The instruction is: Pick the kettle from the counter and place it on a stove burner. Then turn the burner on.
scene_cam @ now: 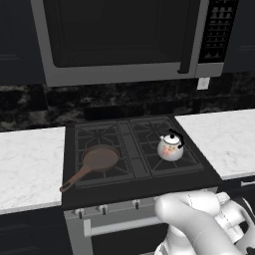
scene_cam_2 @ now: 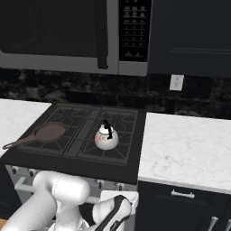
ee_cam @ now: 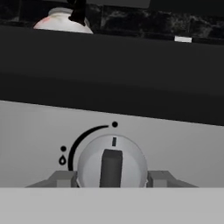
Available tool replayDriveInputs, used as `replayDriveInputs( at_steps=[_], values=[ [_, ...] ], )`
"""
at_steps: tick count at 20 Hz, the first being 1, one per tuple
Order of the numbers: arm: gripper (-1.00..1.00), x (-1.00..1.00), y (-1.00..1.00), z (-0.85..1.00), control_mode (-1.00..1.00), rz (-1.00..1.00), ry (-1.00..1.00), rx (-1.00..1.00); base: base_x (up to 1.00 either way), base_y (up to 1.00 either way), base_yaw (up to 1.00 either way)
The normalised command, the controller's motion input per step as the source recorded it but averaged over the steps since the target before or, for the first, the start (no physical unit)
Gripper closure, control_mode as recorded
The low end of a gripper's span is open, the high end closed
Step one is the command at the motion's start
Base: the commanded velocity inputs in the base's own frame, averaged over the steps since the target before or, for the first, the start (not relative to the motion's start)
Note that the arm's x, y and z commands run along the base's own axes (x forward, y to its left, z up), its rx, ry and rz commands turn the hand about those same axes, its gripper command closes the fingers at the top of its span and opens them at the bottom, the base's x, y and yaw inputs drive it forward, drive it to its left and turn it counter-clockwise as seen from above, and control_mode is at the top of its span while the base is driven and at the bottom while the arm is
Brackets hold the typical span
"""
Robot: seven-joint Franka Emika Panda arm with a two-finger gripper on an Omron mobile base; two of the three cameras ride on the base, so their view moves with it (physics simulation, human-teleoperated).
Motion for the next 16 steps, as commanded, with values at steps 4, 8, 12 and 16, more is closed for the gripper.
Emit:
replayDriveInputs(
  at_steps=[4,8,12,16],
  values=[
    [1.00,-0.03,0.00,0.14,-1.00,0.16,0.00,-0.17,0.00,0.00,0.00],
    [1.00,-0.06,0.00,0.07,-1.00,0.17,-0.04,-0.22,0.00,0.00,0.00],
    [1.00,-0.09,0.00,0.00,-1.00,0.19,-0.06,-0.28,0.00,0.00,0.00],
    [1.00,-0.13,-0.01,0.05,-1.00,0.25,-0.09,-0.30,0.00,0.00,0.00]
  ],
)
